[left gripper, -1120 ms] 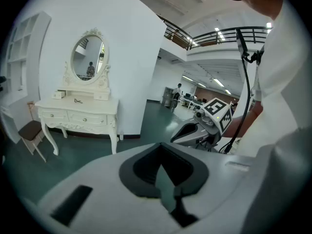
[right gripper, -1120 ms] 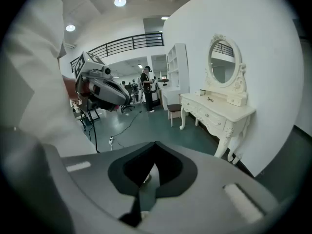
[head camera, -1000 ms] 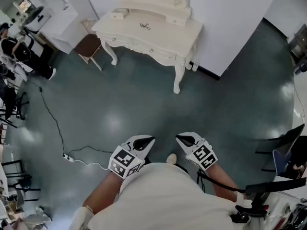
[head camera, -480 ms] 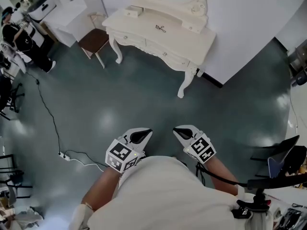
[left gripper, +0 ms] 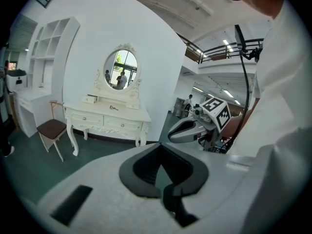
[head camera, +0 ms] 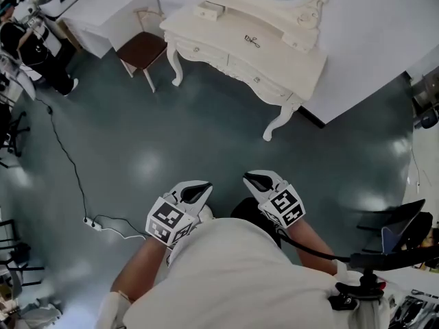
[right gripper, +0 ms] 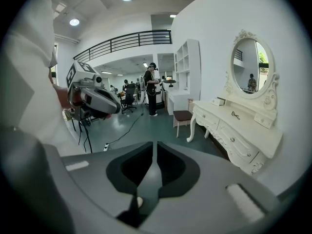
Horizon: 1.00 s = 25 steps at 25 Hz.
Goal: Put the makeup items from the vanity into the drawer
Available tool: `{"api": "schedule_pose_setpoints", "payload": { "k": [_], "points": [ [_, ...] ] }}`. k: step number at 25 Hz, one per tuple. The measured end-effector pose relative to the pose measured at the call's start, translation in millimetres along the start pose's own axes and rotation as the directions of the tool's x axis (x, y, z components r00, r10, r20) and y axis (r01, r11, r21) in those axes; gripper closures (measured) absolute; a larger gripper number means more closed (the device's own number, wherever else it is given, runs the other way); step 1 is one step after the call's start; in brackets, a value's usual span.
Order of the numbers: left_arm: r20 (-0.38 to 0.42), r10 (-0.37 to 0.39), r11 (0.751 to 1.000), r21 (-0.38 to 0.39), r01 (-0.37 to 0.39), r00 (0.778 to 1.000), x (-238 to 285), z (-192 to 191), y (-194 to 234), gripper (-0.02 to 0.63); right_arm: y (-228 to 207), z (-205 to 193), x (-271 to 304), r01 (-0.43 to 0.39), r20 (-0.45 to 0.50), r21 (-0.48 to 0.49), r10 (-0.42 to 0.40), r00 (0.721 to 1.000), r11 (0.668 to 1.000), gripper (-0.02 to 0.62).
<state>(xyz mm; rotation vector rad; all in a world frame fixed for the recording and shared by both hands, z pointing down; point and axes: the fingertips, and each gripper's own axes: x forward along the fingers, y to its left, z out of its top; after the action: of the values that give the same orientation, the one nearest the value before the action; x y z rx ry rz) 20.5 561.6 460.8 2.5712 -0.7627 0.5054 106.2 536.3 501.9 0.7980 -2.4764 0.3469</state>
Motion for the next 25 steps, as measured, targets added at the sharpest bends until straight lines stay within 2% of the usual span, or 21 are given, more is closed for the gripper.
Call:
{"api": "schedule_pose_setpoints", "payload": {
  "k": [2, 8, 13, 18, 25],
  "points": [
    [0.003, -0.005, 1.0, -0.019, 0.005, 1.0, -2.2, 2.8, 17.0, 0.603, -2.0, 10.0, 14.1, -0.009, -0.01, 0.008, 0.009, 1.0, 1.0, 0.545],
    [0.024, -0.023, 0.998, -0.051, 0.024, 0.999, 20.4, 17.2, 73.5, 0.603, -49.9, 23.8, 62.8, -0.006, -0.021, 0.027, 0.006, 1.0, 1.0, 0.545],
    [0.008, 0.036, 0.997, -0.07, -0.035, 0.999, 57.5, 55.7, 136.5, 0.603, -130.0, 63.0, 108.8, -0.046, 0.015, 0.012, 0.046, 0.999, 0.999, 0.552],
    [-0.016, 0.062, 0.997, -0.042, -0.063, 0.998, 115.0, 121.4, 188.0, 0.603, -220.2, 108.1, 135.8, -0.087, 0.036, -0.018, 0.087, 0.996, 0.996, 0.558],
    [-0.015, 0.107, 0.994, -0.029, -0.108, 0.994, 182.2, 186.9, 249.5, 0.603, -323.1, 119.9, 174.2, -0.115, 0.005, -0.039, 0.115, 0.993, 0.993, 0.558]
  ]
}}
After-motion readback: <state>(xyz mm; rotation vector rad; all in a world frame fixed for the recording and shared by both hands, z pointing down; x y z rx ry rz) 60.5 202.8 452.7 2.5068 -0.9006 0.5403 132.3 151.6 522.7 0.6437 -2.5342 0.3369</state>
